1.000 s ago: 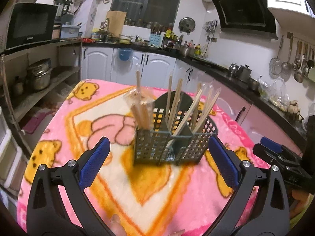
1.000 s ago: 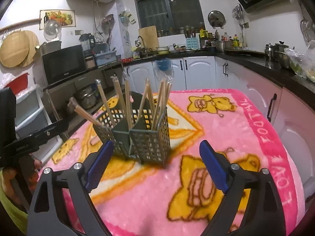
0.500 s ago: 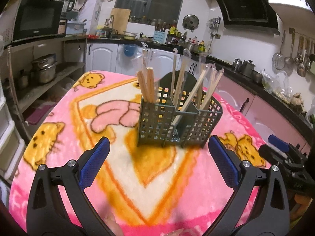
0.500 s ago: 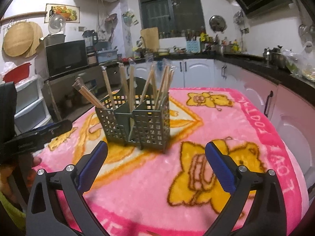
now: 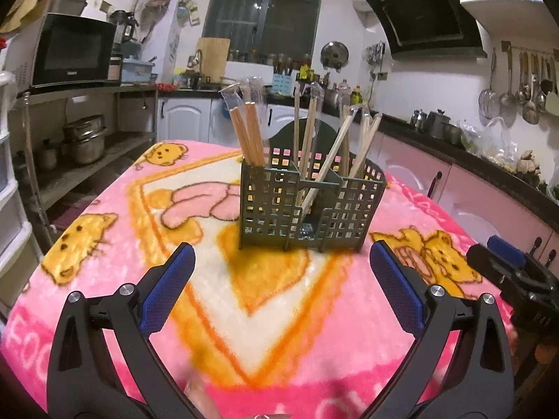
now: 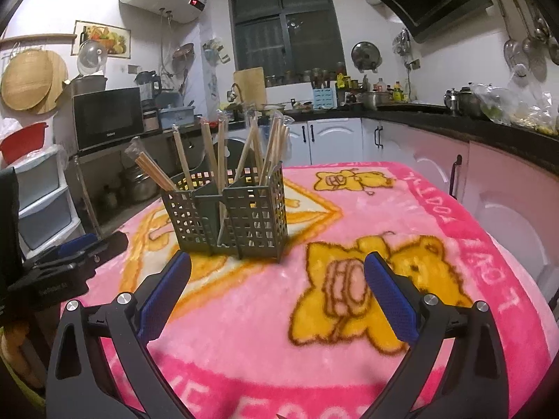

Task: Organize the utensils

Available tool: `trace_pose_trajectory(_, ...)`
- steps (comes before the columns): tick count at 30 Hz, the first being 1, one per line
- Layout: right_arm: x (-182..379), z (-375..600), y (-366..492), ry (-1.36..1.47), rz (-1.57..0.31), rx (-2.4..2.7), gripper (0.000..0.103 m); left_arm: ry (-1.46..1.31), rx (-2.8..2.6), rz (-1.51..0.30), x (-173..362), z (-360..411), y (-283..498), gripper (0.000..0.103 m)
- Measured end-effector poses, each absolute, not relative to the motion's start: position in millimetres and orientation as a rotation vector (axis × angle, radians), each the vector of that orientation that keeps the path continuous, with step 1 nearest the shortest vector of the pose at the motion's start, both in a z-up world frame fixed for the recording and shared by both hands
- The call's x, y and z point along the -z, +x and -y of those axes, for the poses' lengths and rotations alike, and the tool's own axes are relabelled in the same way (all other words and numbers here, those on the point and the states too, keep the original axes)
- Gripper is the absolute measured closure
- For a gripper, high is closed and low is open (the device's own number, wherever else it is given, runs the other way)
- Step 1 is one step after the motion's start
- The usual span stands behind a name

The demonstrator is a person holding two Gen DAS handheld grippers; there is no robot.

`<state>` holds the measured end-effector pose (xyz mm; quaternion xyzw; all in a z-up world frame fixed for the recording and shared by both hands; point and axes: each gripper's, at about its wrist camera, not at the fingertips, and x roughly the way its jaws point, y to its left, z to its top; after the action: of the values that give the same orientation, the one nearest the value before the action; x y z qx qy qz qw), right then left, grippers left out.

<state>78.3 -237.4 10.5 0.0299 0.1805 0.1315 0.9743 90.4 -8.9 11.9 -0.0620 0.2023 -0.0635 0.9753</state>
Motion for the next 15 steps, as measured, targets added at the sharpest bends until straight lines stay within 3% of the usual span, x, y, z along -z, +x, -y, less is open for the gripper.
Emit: trace_pose_trajectory(15,6.4,228.6,67.3,0.036,-0.340,-0.279,0.007,-0.120,0.146,-0.404,-1.6,13.9,89.4,0.011)
